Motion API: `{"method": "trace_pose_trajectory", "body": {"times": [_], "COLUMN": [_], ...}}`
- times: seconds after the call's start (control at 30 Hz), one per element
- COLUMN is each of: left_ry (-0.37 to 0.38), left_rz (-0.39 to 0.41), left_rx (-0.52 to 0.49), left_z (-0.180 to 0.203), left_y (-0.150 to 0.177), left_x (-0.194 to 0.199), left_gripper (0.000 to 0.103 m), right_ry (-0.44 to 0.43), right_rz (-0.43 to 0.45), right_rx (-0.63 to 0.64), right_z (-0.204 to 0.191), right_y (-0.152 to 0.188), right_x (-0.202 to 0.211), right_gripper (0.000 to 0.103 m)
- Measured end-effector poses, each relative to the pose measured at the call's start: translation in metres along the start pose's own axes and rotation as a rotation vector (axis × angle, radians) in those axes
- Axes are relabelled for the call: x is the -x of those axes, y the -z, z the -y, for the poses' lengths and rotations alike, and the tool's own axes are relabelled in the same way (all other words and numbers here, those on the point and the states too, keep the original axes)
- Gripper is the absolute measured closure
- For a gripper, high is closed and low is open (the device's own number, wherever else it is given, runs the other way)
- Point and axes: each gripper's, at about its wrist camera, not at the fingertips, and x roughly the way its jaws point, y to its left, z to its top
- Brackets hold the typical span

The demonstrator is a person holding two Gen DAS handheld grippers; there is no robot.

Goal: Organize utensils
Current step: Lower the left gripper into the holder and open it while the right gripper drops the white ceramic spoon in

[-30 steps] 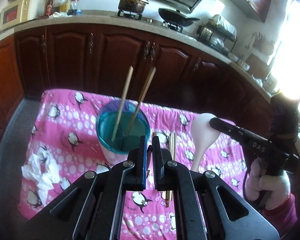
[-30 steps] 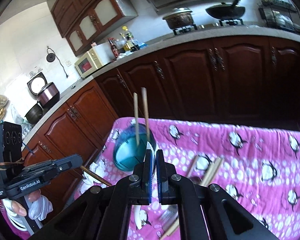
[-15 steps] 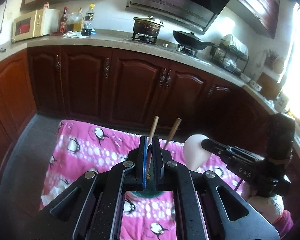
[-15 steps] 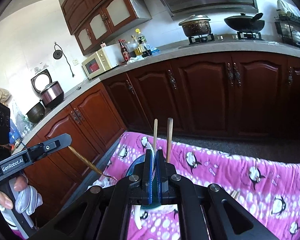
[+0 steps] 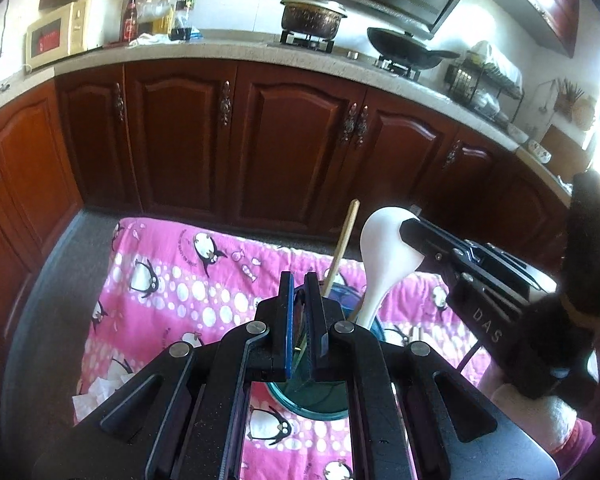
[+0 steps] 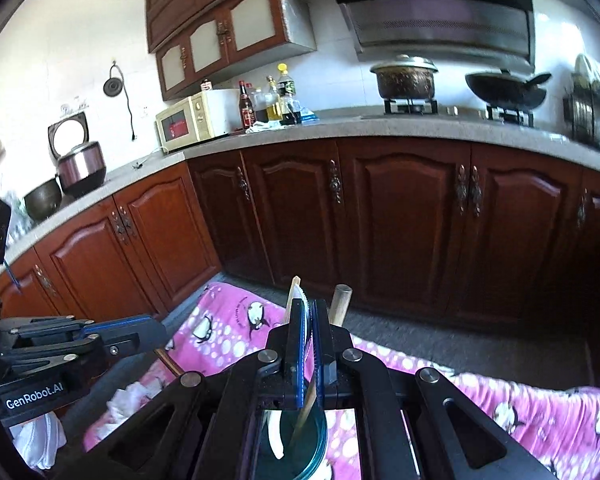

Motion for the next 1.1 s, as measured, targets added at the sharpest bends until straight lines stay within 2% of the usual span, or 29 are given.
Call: {"method": "trace_pose_trajectory", "body": {"times": [0.13,0.33,0.6,0.9,0.97,1.03,1.1], "left_ry": [-0.008,-0.016,-0.026,-0.044,-0.044,-0.043,-0.043], "left_rz": [-0.025,-0.049,-0.074,-0.111,-0.109,-0.108,-0.109], "left_rx": [0.004,0.008,0.019,0.024,0.028,0.029,0.032], "left_z": [-0.002,-0.002,-0.002,-0.001,-0.002,-0.002,-0.003], "left_y": [0.007,0.015,0.022,0.032,0.033,0.033,0.033], "left_x": [-0.015,-0.028,-0.039,-0.054,-0.054,-0.054,-0.054], "left_gripper": [0.099,0.099,0.099,0.099,0.099,0.099,0.099], "right_ry": [0.018,0.006,-0.034,-0.045,-0.056,-0.057,-0.061], "right_rz": [-0.003,-0.046,-0.151,-0.204,-0.202,-0.189,-0.179], "right_rx": [0.049,0.031,-0.009,-0.008,-0.026,-0.045,-0.063], "right_z": [-0.005,0.005,0.013,0.009,0.011,0.014,0.017], "right_y": [0.011,0.032,0.062,0.07,0.07,0.068,0.067], "right_x": [-0.013,-0.016,-0.023,-0.029,-0.026,-0.021,-0.016], "right_gripper": [0.1,0.1,0.1,0.1,0.097,0.083,0.078]}}
